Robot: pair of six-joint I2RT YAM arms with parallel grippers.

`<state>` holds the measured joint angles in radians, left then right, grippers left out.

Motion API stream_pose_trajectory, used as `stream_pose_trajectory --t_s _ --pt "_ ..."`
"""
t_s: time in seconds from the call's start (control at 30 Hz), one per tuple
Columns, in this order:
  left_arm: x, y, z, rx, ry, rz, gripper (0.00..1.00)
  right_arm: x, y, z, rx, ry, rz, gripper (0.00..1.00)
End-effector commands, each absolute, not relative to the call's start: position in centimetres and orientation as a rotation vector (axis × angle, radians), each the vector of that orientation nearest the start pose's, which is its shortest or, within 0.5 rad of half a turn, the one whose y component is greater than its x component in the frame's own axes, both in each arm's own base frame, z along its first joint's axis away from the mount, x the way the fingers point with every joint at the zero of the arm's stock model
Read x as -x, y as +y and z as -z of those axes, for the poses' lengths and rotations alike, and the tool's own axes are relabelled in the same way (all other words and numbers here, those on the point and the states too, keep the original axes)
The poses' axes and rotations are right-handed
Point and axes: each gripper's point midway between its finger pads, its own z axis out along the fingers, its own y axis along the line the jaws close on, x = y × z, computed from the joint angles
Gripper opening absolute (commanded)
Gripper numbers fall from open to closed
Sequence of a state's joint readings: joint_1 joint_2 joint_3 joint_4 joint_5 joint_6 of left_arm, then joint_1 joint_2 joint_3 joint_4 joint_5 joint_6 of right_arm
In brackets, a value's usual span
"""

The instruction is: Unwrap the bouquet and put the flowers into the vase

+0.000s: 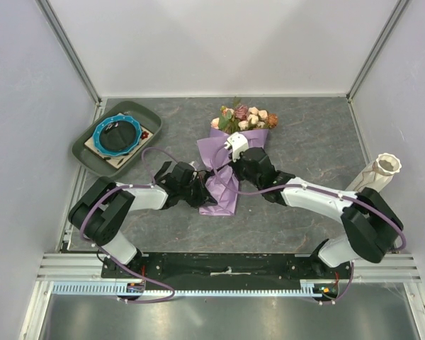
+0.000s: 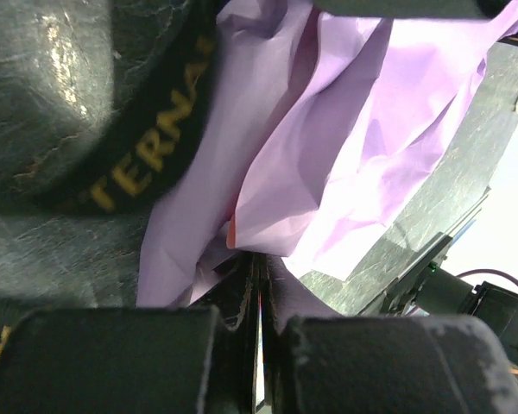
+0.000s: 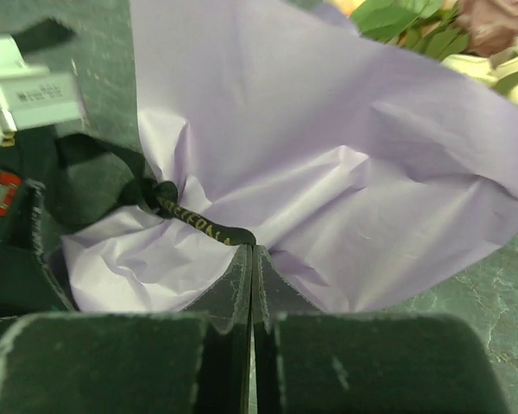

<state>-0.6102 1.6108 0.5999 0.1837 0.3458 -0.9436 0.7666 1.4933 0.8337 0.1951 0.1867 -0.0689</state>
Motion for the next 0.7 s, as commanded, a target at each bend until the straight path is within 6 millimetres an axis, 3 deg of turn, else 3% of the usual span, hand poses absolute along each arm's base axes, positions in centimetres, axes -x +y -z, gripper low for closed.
stream_pose_trajectory --t_s 0.0,0.17,0.33,0.37,0.4,0.47,0.5,0.53,0.57,0.63,0.67 --pt "-23.1 -26.0 0.2 0.34 2.669 0.94 0.02 -33.7 27.2 -18.0 0.493 1.796 -0.361 0.0" --pt "-23.4 -25.9 -0.6 0.308 2.641 0.934 0.03 -32.6 26.1 -22.4 0.354 1.749 -0.448 0.0" --pt "-23.7 -26.1 -1.0 0.293 2.635 0.939 0.05 -31.8 24.6 -29.0 0.237 1.656 -0.496 0.0" --pt "-23.7 -26.1 -1.0 0.291 2.634 0.941 0.05 -31.6 24.2 -29.4 0.234 1.674 -0.483 0.0" --pt "-23.7 -26.1 -1.0 0.293 2.635 0.937 0.06 -31.7 24.0 -32.2 0.207 1.637 -0.496 0.0" --pt "-23.8 -26.1 -1.0 0.293 2.631 0.937 0.06 -31.7 23.1 -33.5 0.18 1.661 -0.452 0.0" --pt "-23.7 -26.1 -0.9 0.293 2.633 0.938 0.06 -31.7 22.9 -36.6 0.161 1.619 -0.461 0.0" --pt "-23.7 -26.2 -0.9 0.29 2.632 0.94 0.06 -31.8 22.4 -37.8 0.158 1.609 -0.434 0.0" --pt "-23.7 -26.1 -0.9 0.293 2.633 0.938 0.07 -31.5 21.8 -40.5 0.147 1.585 -0.432 0.0" --pt "-23.8 -26.2 -0.8 0.294 2.635 0.942 0.1 -31.3 21.1 -42.4 0.177 1.577 -0.383 0.0" --pt "-23.8 -26.3 -0.9 0.29 2.631 0.945 0.11 -30.9 20.4 -45.8 0.158 1.522 -0.387 0.0"
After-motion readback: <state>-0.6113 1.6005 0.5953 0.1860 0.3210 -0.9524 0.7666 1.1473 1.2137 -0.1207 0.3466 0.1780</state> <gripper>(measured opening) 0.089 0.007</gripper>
